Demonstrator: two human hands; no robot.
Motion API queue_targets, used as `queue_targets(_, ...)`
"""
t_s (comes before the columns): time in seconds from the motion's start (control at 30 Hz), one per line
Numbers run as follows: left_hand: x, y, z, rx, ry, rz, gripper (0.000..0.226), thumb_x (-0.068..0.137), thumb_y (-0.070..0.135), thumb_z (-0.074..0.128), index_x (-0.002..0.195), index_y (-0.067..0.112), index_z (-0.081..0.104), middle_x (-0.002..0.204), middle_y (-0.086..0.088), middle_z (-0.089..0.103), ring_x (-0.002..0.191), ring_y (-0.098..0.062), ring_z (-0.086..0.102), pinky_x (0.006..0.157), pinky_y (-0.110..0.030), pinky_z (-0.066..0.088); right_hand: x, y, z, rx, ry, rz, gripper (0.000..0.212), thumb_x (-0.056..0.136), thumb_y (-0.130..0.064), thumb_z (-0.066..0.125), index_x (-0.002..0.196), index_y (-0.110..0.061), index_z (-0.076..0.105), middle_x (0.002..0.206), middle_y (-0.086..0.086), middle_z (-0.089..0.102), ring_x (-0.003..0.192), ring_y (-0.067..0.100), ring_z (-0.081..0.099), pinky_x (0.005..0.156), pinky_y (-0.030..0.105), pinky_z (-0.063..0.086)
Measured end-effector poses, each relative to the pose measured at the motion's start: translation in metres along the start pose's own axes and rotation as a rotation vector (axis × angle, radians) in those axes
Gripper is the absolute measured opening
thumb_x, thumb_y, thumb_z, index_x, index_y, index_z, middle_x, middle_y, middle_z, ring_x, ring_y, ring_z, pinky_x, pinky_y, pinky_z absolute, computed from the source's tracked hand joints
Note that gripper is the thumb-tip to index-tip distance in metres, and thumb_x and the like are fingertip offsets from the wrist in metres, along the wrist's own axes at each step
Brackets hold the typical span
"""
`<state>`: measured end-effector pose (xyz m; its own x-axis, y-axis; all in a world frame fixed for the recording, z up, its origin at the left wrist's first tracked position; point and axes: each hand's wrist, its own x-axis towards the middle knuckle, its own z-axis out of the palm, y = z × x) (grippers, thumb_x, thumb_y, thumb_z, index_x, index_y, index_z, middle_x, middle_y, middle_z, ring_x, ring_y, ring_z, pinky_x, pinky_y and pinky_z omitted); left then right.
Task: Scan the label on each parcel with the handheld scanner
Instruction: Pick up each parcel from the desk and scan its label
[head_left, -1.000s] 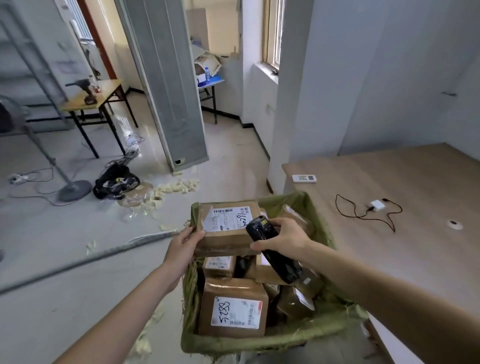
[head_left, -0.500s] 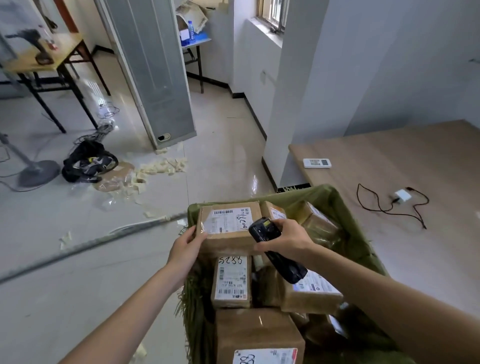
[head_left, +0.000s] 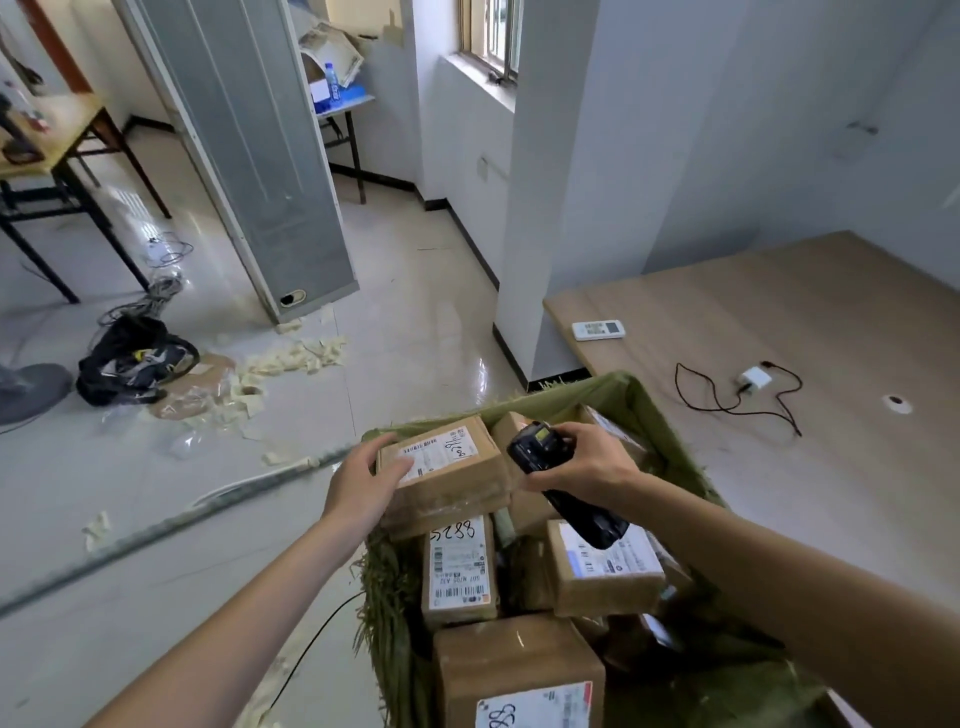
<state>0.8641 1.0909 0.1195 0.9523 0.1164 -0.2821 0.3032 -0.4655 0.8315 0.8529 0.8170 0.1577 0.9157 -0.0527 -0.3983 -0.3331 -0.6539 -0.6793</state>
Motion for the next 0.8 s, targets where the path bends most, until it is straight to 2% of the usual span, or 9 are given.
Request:
queue_targets(0.1,-0.009,0.04,0.017,0.013,-0.064,0.086,0.046,0.091,0.04,0.071,0.135,0.039,0.059,0.143,0.0,0.055,0.131,-0.019,0.049,0.101,-0.036,0.043,-0.028,0.005,-0.036,0.015,0.067,-0.003,0.053,0.064,-0.035,0.096,0.111,-0.032,0.07,0.092,-0.009,0.074,0.079,0.008,0.073,0.073,0.028,0.062)
queue_targets(0.17,-0.021,0.077,0.038,-0.003,-0.122,0.155,0.05,0.091,0.036,0.073,0.138,0.033,0.058,0.146,0.002,0.053,0.137,-0.02,0.047,0.103,-0.031,0.039,-0.055,0.014,-0.07,0.035,0.113,0.005,0.06,0.065,-0.038,0.096,0.119,-0.031,0.071,0.095,-0.009,0.074,0.079,0.007,0.072,0.066,0.022,0.058)
queue_targets(0.27,-0.052,0.141,0.085,0.008,-0.229,0.266,0.05,0.093,0.033,0.071,0.141,0.026,0.058,0.144,-0.003,0.055,0.135,-0.019,0.048,0.097,-0.027,0.037,-0.112,0.038,-0.135,0.077,0.206,0.035,0.061,0.067,-0.04,0.094,0.123,-0.035,0.069,0.098,-0.007,0.075,0.076,0.007,0.071,0.056,0.016,0.051)
queue_targets(0.33,-0.081,0.184,0.123,0.003,-0.315,0.335,0.051,0.093,0.035,0.071,0.141,0.023,0.058,0.135,-0.004,0.059,0.128,-0.018,0.051,0.098,-0.028,0.039,-0.16,0.065,-0.181,0.076,0.291,0.073,0.06,0.065,-0.046,0.093,0.119,-0.039,0.067,0.101,-0.007,0.075,0.08,0.009,0.071,0.061,0.019,0.052)
queue_targets(0.43,-0.138,0.243,0.192,-0.006,-0.439,0.442,0.058,0.085,0.041,0.078,0.136,0.021,0.06,0.127,-0.004,0.062,0.126,-0.022,0.056,0.108,-0.039,0.045,-0.248,0.123,-0.246,0.108,0.457,0.167,0.06,0.059,-0.052,0.093,0.114,-0.037,0.074,0.095,-0.012,0.077,0.087,0.011,0.073,0.074,0.024,0.054)
queue_targets(0.5,-0.191,0.279,0.242,0.004,-0.521,0.512,0.061,0.083,0.039,0.08,0.136,0.017,0.061,0.119,-0.003,0.064,0.122,-0.025,0.059,0.108,-0.04,0.046,-0.319,0.165,-0.281,0.119,0.547,0.24,0.051,0.062,-0.048,0.093,0.108,-0.036,0.075,0.091,-0.011,0.078,0.085,0.011,0.074,0.075,0.024,0.056)
queue_targets(0.6,-0.293,0.324,0.317,-0.008,-0.673,0.595,0.055,0.089,0.027,0.077,0.137,0.009,0.058,0.111,-0.005,0.068,0.111,-0.019,0.063,0.095,-0.028,0.046,-0.434,0.229,-0.32,0.139,0.679,0.352,0.048,0.062,-0.048,0.093,0.105,-0.036,0.076,0.091,-0.01,0.078,0.083,0.012,0.074,0.078,0.025,0.058)
queue_targets(0.7,-0.402,0.35,0.395,0.004,-0.824,0.688,0.051,0.092,0.02,0.073,0.138,0.005,0.056,0.116,-0.014,0.068,0.104,-0.016,0.061,0.083,-0.017,0.041,-0.552,0.296,-0.343,0.163,0.8,0.47,0.044,0.06,-0.05,0.093,0.097,-0.033,0.077,0.087,-0.009,0.078,0.081,0.013,0.074,0.073,0.024,0.058)
queue_targets(0.8,-0.513,0.358,0.469,0.034,-0.986,0.763,0.051,0.092,0.023,0.073,0.138,0.007,0.056,0.12,-0.015,0.067,0.105,-0.018,0.062,0.084,-0.02,0.042,-0.669,0.356,-0.35,0.18,0.887,0.612,0.041,0.06,-0.05,0.092,0.09,-0.027,0.077,0.084,-0.005,0.078,0.079,0.014,0.075,0.075,0.031,0.062)
